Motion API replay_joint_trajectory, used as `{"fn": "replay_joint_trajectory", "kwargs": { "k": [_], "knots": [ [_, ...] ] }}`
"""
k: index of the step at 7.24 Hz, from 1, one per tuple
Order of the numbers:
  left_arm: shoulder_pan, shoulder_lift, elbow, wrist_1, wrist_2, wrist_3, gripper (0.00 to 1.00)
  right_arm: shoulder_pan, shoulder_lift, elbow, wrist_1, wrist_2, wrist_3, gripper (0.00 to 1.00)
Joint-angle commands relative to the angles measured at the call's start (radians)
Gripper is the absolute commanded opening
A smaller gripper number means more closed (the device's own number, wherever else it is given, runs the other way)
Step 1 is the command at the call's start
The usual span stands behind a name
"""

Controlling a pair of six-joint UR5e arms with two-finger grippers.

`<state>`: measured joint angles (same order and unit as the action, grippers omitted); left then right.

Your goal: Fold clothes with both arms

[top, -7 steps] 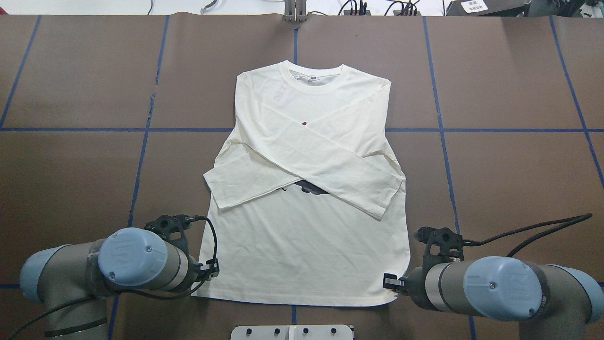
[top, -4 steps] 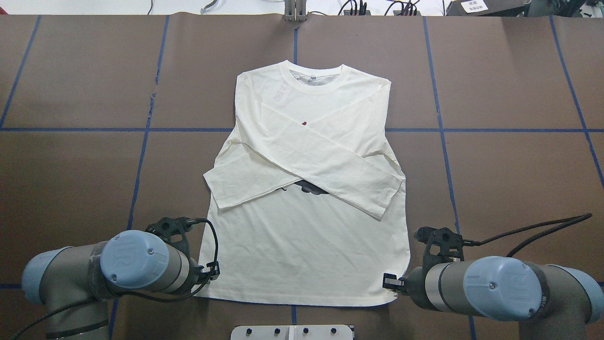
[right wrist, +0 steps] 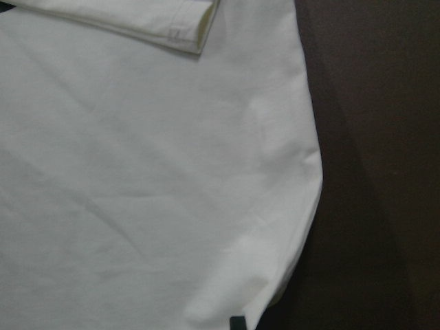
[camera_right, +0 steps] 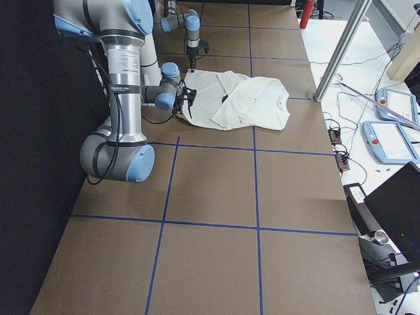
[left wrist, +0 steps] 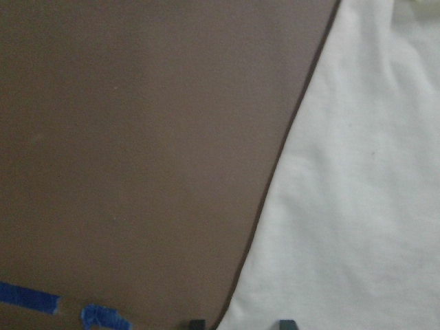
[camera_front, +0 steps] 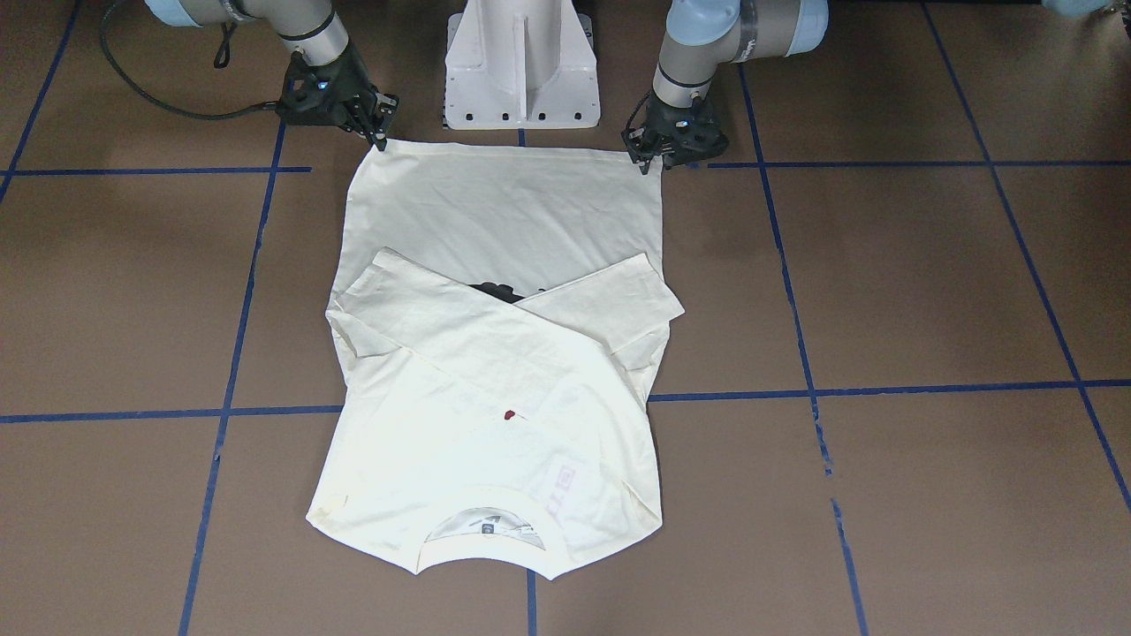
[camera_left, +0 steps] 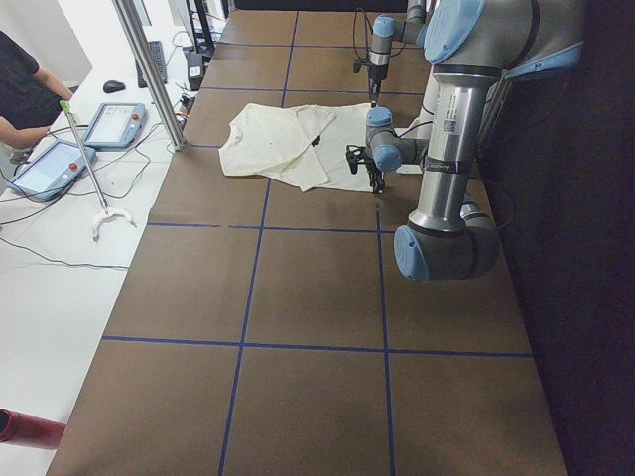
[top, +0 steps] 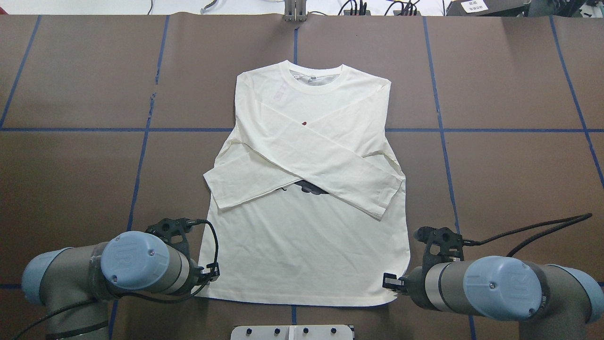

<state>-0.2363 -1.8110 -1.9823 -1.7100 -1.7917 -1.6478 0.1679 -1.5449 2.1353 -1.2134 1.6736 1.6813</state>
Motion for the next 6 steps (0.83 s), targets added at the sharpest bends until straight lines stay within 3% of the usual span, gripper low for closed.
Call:
{"fn": "replay_joint_trajectory", "kwargs": {
  "k": [1, 6],
  "knots": [
    [0.0, 0.012, -0.004, 0.003, 0.0, 0.002, 0.47, -0.001, 0.0, 0.0, 0.0, 0.0, 0.0, 0.0],
    [0.012, 0.018, -0.004, 0.003, 0.0, -0.001, 0.46, 0.001, -0.001, -0.002, 0.0, 0.0, 0.0, 0.0]
  ]
}}
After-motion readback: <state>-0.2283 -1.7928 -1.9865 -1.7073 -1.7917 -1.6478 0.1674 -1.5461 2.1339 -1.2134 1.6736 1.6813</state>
